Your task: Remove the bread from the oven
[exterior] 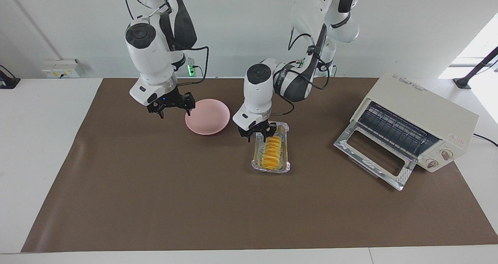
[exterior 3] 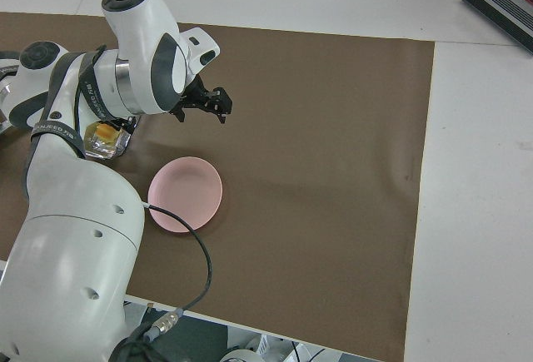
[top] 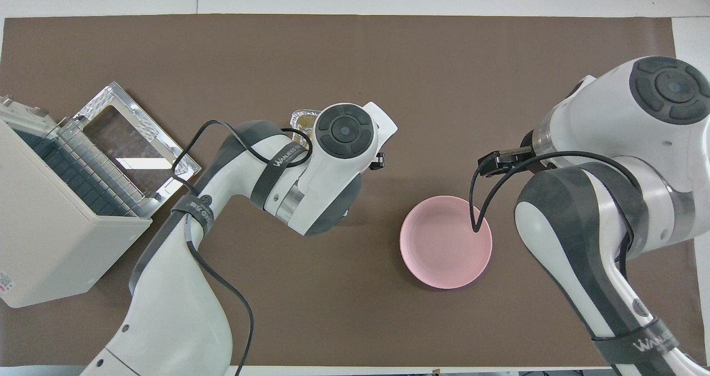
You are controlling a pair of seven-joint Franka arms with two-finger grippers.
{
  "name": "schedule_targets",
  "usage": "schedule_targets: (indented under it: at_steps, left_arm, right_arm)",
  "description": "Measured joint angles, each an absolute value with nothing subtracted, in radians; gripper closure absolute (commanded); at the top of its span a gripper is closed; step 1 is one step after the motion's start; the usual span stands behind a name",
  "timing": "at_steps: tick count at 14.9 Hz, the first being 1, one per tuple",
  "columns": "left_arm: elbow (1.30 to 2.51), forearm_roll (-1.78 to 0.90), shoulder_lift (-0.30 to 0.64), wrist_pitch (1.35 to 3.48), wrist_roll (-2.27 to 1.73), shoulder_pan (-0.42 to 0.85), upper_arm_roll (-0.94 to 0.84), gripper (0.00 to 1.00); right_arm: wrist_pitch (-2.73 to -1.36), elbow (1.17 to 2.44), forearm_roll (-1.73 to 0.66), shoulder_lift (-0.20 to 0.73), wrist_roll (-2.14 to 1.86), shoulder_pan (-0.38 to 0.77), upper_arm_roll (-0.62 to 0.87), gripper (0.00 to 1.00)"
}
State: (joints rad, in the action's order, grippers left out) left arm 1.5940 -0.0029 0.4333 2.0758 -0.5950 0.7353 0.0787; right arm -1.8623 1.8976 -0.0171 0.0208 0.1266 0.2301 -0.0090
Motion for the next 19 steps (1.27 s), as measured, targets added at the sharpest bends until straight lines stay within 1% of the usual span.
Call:
schedule_targets:
  at_steps: [2,4,8,10,13,15,16,18,19]
  left_arm:
    - [1.589,-0.005,0.364,1.996,-0.592,0.641,0.086,0.0]
    - [1.589,-0.005,0.29,1.893,-0.566,0.516,0.09,0.0]
    - [1.59,-0.009,0.154,1.704,-0.326,0.229,0.094,0.0]
    - [1.592,-0.018,0.105,1.63,-0.253,0.136,0.094,0.0]
    - [1.601,-0.02,0.069,1.528,-0.236,0.114,0.088,0.0]
    - [1.609,-0.02,0.058,1.491,-0.237,0.116,0.074,0.0]
    - [1.62,-0.02,0.051,1.486,-0.237,0.116,0.073,0.0]
    - [1.646,-0.02,0.035,1.483,-0.237,0.107,0.075,0.0]
    - [1.647,-0.02,0.032,1.482,-0.237,0.1,0.074,0.0]
  right_arm:
    - [-1.871,1.899,-0.026,0.021,0.146,0.23,-0.009,0.0]
    - [-1.914,1.902,-0.056,0.028,0.205,0.237,-0.009,0.0]
    - [-2.009,1.899,-0.066,0.074,0.383,0.338,-0.007,0.0]
    - [-2.035,1.885,-0.066,0.104,0.486,0.396,-0.006,0.0]
    - [-2.065,1.837,-0.066,0.165,0.58,0.453,-0.005,0.0]
    - [-2.07,1.779,-0.065,0.229,0.642,0.488,-0.006,0.0]
    - [-2.07,1.733,-0.061,0.278,0.687,0.512,-0.007,0.0]
    - [-2.074,1.612,-0.031,0.42,0.773,0.57,-0.008,0.0]
    - [-2.087,1.579,-0.024,0.465,0.784,0.58,-0.008,0.0]
